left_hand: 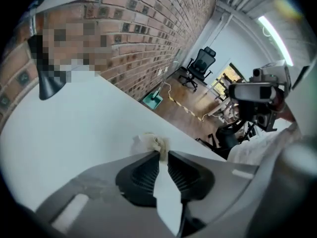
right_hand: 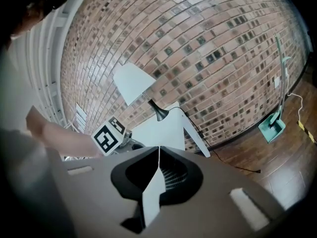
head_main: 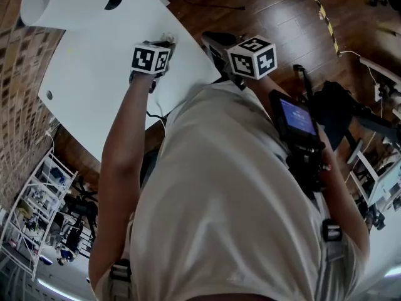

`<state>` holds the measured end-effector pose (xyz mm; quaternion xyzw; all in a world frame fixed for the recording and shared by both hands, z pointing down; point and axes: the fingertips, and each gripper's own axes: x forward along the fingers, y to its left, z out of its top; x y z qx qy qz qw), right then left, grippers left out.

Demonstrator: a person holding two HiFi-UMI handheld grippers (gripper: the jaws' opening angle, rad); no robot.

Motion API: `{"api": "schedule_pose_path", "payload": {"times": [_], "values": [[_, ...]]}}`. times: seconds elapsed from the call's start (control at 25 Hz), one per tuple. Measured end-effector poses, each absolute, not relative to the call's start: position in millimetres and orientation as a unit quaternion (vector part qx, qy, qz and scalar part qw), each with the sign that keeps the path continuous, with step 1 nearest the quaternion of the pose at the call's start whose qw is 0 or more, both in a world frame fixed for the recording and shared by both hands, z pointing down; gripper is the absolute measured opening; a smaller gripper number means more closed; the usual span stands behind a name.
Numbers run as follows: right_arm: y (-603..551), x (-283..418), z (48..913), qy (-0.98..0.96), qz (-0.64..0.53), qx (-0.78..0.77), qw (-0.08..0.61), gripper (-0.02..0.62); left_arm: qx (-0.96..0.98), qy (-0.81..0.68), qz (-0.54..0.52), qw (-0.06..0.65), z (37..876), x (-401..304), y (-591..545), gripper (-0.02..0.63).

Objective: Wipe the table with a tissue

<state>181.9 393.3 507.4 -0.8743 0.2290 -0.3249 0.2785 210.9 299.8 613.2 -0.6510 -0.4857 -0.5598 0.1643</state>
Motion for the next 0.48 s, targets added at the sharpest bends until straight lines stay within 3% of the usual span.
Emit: {"api": "schedule_pose_path", "payload": {"times": [0.24, 0.48], "values": [[383, 174, 496, 0.241, -0.311, -0.882, 0.259, 0.014, -0.723, -0.524, -0.448, 0.053, 574, 166, 302, 0.064], [326, 162, 473, 0.311, -0.286, -0.879, 0.22, 0.014, -0.811, -0.473, -0.344, -0.01, 522, 138, 239, 0.064]]}}
